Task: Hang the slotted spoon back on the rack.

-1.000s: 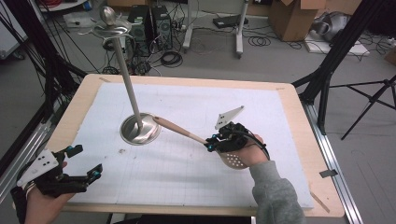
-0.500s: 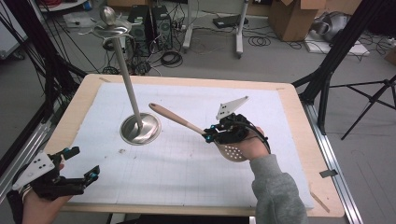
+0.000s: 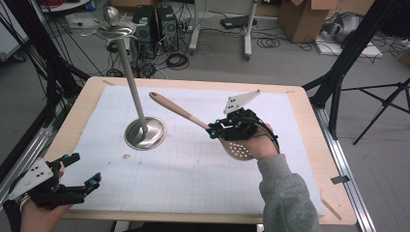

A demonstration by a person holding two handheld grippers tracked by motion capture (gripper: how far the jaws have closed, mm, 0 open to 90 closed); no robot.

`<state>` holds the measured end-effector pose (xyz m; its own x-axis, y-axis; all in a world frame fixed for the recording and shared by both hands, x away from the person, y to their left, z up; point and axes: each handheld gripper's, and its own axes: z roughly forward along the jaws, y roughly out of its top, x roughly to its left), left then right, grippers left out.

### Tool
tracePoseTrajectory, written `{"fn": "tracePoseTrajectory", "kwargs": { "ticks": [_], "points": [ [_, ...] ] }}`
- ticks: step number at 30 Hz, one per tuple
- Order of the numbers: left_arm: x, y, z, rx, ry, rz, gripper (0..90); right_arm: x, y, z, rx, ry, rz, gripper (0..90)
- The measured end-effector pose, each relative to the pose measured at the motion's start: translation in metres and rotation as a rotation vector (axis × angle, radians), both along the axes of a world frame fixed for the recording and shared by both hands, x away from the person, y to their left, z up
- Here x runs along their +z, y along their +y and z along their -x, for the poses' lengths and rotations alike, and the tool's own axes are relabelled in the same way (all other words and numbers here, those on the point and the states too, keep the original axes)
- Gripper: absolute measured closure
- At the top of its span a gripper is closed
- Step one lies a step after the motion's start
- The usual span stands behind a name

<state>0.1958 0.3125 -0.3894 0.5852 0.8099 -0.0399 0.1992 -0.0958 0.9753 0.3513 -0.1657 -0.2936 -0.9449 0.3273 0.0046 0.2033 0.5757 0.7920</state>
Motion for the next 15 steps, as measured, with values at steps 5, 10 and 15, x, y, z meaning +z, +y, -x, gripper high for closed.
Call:
{"fn": "tracePoseTrajectory", "kwargs": {
  "ticks": [5,10,15],
  "points": [
    [0.005,0.0,0.004,-0.008,-0.02,0.028,2.2,0.009,0.001,0.0,-0.021,-0.031,-0.015,78.3],
    [0.004,0.004,0.006,0.008,-0.017,0.017,2.2,0.018,0.001,0.001,-0.037,-0.046,-0.033,78.3],
    [0.005,0.008,0.008,0.024,-0.029,0.023,2.2,0.028,-0.001,0.001,-0.059,-0.072,-0.061,78.3]
  ]
}}
